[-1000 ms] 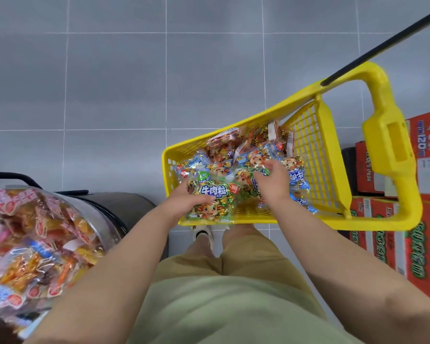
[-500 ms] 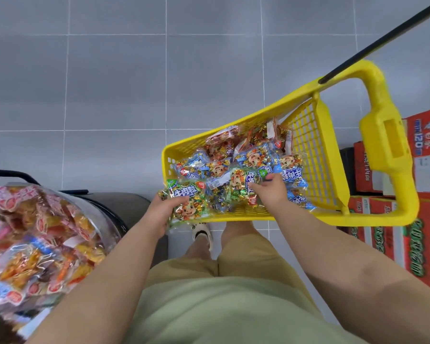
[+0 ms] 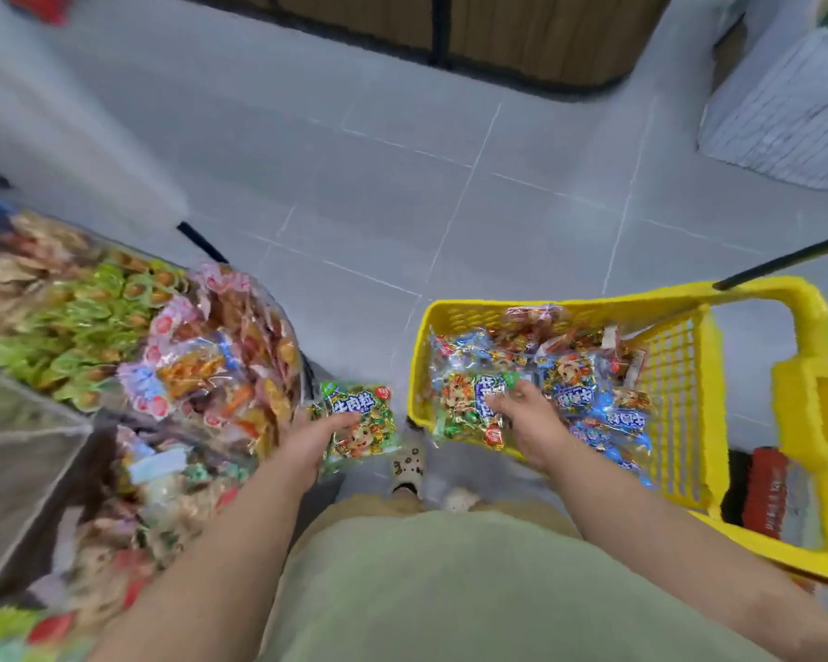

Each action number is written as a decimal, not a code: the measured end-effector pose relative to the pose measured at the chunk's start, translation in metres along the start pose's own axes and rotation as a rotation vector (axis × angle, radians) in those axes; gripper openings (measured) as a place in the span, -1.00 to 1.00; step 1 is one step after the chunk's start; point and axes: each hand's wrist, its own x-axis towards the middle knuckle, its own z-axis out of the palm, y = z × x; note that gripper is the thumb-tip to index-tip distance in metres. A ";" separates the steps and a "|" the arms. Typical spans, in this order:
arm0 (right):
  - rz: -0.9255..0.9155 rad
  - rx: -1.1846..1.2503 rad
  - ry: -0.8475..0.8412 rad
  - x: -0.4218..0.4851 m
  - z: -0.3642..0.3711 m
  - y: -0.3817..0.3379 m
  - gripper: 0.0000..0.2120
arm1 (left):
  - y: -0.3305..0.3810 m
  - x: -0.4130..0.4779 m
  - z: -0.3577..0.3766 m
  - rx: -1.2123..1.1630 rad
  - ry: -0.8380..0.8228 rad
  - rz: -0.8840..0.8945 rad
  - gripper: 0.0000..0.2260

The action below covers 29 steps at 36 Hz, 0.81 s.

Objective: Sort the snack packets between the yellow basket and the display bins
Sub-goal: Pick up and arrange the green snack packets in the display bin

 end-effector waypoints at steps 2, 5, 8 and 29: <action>-0.013 -0.096 -0.088 0.000 0.017 -0.006 -0.23 | -0.023 -0.018 -0.014 -0.144 0.088 0.009 0.00; -0.031 -0.213 -0.187 -0.003 0.044 -0.009 -0.24 | -0.060 -0.047 -0.029 -0.347 0.232 -0.013 -0.09; -0.002 -0.213 -0.314 -0.014 0.069 -0.002 -0.32 | -0.098 -0.075 -0.039 -0.464 0.310 -0.058 -0.22; 0.222 -0.737 -0.801 -0.171 0.294 0.117 -0.23 | -0.343 -0.220 -0.185 -1.163 0.709 -0.003 -0.59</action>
